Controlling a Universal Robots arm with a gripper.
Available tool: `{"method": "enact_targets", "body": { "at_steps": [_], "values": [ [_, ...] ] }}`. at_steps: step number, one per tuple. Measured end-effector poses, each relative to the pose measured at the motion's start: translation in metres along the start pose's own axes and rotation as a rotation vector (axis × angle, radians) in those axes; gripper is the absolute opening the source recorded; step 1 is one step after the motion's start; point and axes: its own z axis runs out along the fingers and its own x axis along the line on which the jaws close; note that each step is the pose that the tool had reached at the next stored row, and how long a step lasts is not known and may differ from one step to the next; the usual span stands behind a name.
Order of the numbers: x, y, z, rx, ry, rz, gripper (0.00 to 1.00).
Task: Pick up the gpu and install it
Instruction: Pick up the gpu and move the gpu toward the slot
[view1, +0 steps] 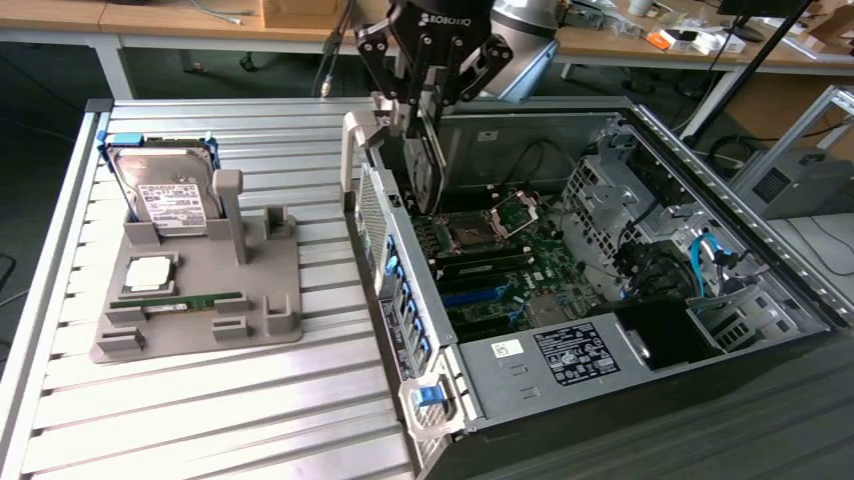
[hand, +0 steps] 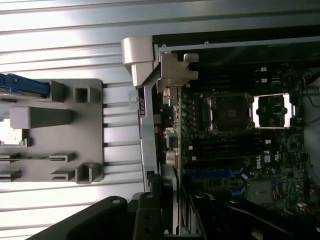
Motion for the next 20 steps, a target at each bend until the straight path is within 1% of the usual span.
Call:
{"method": "enact_targets", "body": {
  "at_steps": [5,10,15,20],
  "values": [
    [-0.003,-0.0012,0.0010,0.0032,-0.0002,0.000,0.27],
    [-0.011,-0.0008,0.0024,0.0052,-0.0002,0.000,0.27],
    [-0.021,-0.0001,0.0039,0.0083,-0.0001,0.000,0.27],
    [-0.034,0.0008,0.0056,0.0112,0.0000,0.000,0.27]
  ]
}}
